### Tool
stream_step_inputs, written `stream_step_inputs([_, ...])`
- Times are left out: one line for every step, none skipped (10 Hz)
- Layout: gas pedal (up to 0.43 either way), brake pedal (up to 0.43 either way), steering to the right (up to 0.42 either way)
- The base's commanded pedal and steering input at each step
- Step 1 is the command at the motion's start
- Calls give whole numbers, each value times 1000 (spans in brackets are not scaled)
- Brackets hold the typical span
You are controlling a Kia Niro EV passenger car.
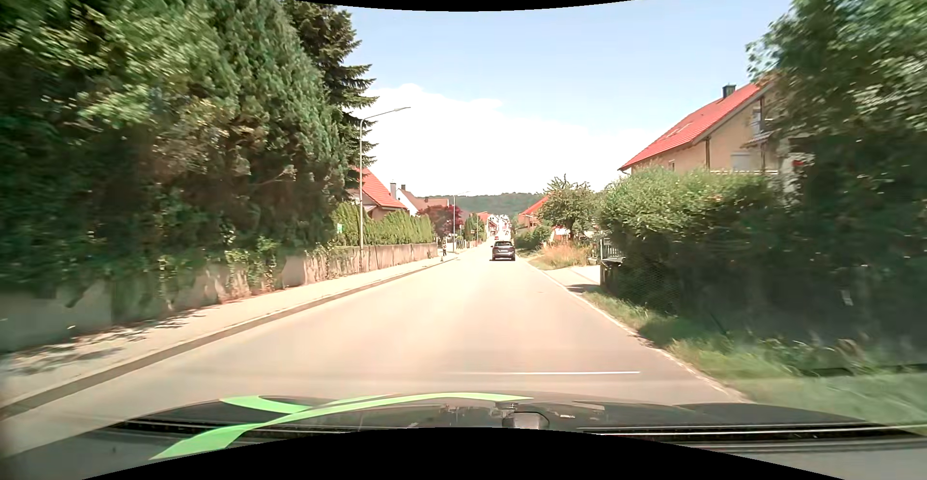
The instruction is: Follow the waypoints while adhering to traffic rules and regulations
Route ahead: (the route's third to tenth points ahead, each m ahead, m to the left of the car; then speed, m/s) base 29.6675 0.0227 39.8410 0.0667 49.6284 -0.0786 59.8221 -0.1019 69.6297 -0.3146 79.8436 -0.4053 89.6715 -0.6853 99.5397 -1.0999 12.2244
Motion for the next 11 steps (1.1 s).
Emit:
stream_step_inputs([67,0,4])
stream_step_inputs([67,0,4])
stream_step_inputs([79,0,5])
stream_step_inputs([87,0,5])
stream_step_inputs([87,0,5])
stream_step_inputs([98,0,5])
stream_step_inputs([98,0,5])
stream_step_inputs([110,0,5])
stream_step_inputs([110,0,5])
stream_step_inputs([110,0,5])
stream_step_inputs([110,0,5])
